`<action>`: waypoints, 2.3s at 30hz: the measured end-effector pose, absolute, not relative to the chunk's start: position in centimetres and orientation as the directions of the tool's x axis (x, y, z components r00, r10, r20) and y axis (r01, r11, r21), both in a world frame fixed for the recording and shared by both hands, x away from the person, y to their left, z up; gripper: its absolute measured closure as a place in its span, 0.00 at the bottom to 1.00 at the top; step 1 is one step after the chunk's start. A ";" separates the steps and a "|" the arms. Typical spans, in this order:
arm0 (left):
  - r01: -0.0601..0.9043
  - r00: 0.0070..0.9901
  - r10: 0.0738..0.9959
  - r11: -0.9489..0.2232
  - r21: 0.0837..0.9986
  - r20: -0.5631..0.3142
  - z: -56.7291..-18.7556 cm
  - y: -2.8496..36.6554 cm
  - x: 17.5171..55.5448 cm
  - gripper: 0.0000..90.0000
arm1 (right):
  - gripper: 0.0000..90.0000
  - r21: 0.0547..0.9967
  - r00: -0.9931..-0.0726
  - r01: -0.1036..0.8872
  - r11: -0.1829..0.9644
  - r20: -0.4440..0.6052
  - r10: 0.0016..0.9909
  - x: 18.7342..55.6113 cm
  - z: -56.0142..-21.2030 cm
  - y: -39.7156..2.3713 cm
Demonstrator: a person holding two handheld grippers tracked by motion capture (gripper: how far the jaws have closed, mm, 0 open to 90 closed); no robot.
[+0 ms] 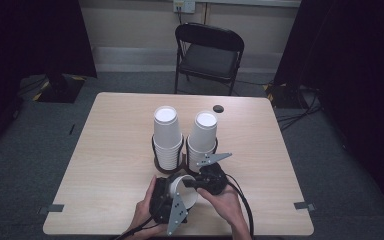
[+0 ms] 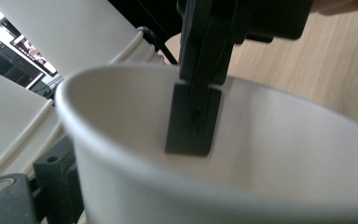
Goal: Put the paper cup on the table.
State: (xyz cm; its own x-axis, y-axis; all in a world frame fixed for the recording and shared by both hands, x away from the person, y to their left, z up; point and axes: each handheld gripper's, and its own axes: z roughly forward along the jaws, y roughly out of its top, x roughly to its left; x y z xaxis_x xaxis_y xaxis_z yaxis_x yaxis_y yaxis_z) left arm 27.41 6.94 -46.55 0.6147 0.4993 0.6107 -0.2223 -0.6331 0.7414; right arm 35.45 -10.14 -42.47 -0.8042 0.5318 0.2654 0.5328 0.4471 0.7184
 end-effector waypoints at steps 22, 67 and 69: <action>-0.162 0.658 0.555 -0.555 0.816 0.508 -46.0 7.3 27.9 0.10 | 0.92 0.689 -0.770 0.580 0.435 0.289 0.569 35.5 -43.0 -9.4; 0.084 0.664 0.727 -0.306 0.948 0.175 -45.2 12.7 30.5 0.11 | 0.35 0.938 -0.683 0.345 0.043 0.219 0.696 32.2 -42.5 -14.8; 0.090 0.672 0.724 -0.283 0.955 0.151 -45.0 13.2 30.6 0.11 | 0.32 0.940 -0.671 0.339 0.035 0.216 0.709 32.1 -42.8 -15.0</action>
